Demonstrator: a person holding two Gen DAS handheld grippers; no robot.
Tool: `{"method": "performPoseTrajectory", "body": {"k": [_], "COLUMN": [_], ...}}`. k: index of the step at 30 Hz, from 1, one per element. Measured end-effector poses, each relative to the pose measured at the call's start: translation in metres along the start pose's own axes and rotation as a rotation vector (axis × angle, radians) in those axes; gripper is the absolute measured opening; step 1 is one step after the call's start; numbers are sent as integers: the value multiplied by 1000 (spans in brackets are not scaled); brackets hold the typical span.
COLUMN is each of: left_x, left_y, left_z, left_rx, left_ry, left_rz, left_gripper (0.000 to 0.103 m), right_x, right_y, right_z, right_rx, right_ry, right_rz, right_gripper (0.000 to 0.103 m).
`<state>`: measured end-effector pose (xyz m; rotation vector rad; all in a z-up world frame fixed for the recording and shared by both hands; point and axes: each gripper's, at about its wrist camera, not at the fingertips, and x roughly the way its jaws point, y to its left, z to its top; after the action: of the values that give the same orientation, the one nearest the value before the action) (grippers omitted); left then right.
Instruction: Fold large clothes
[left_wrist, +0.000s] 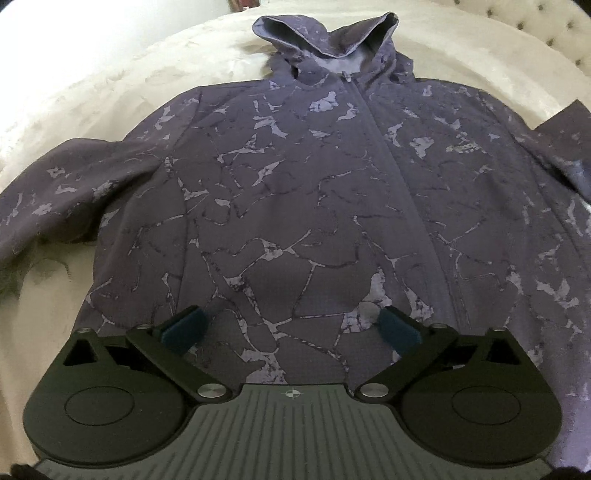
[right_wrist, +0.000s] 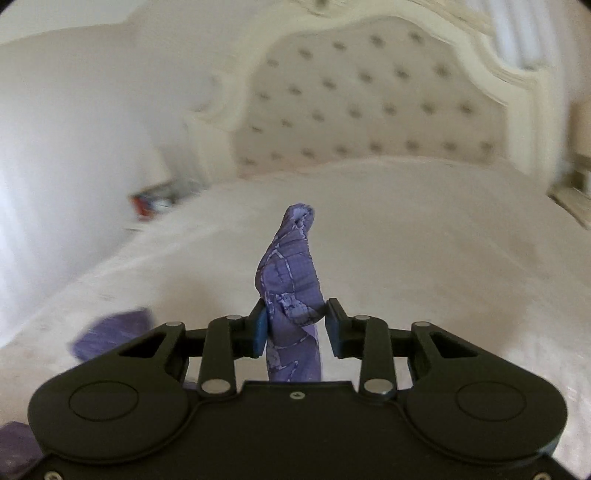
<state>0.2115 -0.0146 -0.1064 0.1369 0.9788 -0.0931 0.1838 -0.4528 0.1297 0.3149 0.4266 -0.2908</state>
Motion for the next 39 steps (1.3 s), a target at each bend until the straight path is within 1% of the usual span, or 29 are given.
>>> {"method": "performPoseTrajectory", "body": {"k": [4, 7, 10, 13, 16, 18, 20, 22, 23, 26, 30, 32, 33, 35, 39], "left_x": [-9, -19, -31, -42, -53, -59, -63, -66, -68, -70, -73, -75, -78, -81, -83], "left_y": [15, 32, 53, 74, 95, 106, 117, 126, 130, 140, 147, 147, 146, 143, 132], "left_z": [-2, -3, -3, -4, -7, -9, -12, -15, -16, -21, -23, -21, -21, -16, -3], "left_rx": [-44, -88, -136, -170, -191, -198, -207, -219, -225, -239, -243, -233, -227, -208, -173], "left_ry": [-12, -17, -31, -54, -77, -90, -101, -106, -107, -108, -117, -130, -139, -158, -195], "left_rz": [-57, -98, -119, -124, -110, -94, -81, -75, -72, -66, -66, -70, -73, -78, -96], "left_gripper": [102, 101, 101, 101, 101, 101, 101, 101, 101, 101, 101, 101, 101, 101, 101], "right_x": [-4, 5, 11, 18, 28, 35, 45, 57, 55, 69, 82, 85, 84, 79, 79], "right_y": [67, 108, 157, 191, 226, 249, 273, 286, 287, 301, 312, 307, 302, 289, 252], "right_z": [10, 6, -9, -32, -59, -79, -103, -127, -141, -175, -213, -224, -225, -227, -220], "right_rx": [-32, -37, -63, -81, -92, -108, -134, -152, -158, -201, -254, -265, -265, -270, -256], "right_ry": [-25, -12, 13, 42, 89, 124, 166, 219, 240, 299, 358, 374, 370, 358, 342], "right_rz": [146, 262, 371, 455, 539, 575, 596, 612, 614, 595, 578, 584, 588, 581, 512], "right_gripper": [42, 42, 42, 42, 42, 42, 42, 42, 43, 44, 52, 64, 66, 67, 67]}}
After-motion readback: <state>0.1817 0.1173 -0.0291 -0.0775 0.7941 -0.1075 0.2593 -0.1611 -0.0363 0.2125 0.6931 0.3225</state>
